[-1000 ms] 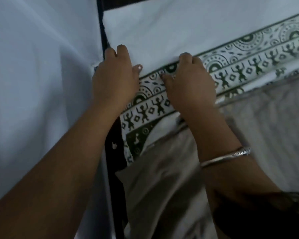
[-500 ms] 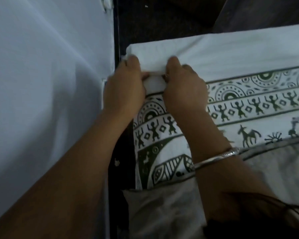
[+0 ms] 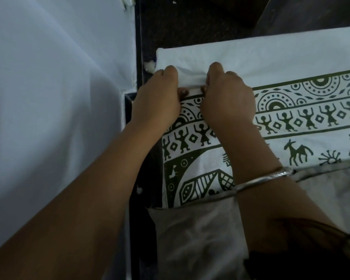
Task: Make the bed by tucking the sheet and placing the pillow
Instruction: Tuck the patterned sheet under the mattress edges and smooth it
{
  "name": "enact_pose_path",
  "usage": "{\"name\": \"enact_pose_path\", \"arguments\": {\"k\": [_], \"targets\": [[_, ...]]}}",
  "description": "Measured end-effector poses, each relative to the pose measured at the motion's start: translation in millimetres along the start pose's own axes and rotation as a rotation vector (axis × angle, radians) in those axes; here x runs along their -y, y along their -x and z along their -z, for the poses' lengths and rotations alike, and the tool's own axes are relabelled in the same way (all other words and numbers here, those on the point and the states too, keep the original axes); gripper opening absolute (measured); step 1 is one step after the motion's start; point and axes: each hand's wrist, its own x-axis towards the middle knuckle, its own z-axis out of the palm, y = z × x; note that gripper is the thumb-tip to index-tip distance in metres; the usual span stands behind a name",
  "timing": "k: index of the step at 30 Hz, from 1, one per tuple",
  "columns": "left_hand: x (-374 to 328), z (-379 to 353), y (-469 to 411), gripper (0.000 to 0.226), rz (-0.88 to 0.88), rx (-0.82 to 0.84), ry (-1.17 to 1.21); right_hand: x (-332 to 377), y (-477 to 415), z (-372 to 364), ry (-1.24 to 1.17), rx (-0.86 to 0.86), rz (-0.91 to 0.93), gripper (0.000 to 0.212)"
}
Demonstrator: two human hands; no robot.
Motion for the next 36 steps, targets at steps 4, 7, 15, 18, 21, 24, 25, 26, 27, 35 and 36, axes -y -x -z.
{"name": "enact_pose_path", "arguments": {"k": [4, 7, 15, 18, 21, 24, 25, 26, 27, 35, 36], "targets": [[5.9, 5.7, -7.9, 0.017, -0.037, -0.141, -0.054, 11.8, -11.1, 1.2, -0.030, -0.091, 0.045, 0.028], [13.5, 10.4, -20.5, 0.020, 0.053, -0.195, -0.079, 19.0, -21.1, 1.3, -0.074, -0.139, 0.120, 0.026], [-6.8, -1.3, -10.8, 0.030, 0.051, -0.017, -0.034, -2.2, -3.9, 10.1, -0.116, -0.096, -0.076, 0.051], [0.5, -1.2, -5.0, 0.021, 0.028, 0.029, 0.037, -10.9, 7.4, 8.6, -0.117, -0.010, -0.079, 0.048], [-2.0, -1.3, -1.9, 0.019, -0.011, -0.047, 0.056, -8.7, 11.4, 3.9, -0.088, -0.019, -0.011, 0.048], [-6.0, -1.5, -1.7, 0.011, -0.030, -0.103, -0.024, -3.0, 7.9, -3.0, 0.009, -0.115, -0.007, 0.032], [-5.4, -0.8, -1.2, 0.005, -0.041, -0.109, -0.053, 0.5, 5.5, -5.0, 0.047, -0.144, 0.004, 0.026], [-3.4, 0.2, -0.5, 0.005, -0.053, -0.120, -0.080, 4.6, 2.4, -6.3, 0.063, -0.163, 0.024, 0.023], [-0.7, 1.5, -0.1, 0.009, -0.054, -0.127, -0.107, 9.1, -1.5, -6.8, 0.061, -0.178, 0.052, 0.022], [-32.3, 7.1, -4.9, 0.015, -0.025, -0.196, -0.063, -10.6, 3.4, -3.6, 0.044, -0.234, 0.158, 0.029], [-45.9, 4.8, -3.9, 0.014, -0.100, -0.201, -0.021, -22.2, 9.7, -0.7, 0.040, -0.269, 0.104, 0.032]]}}
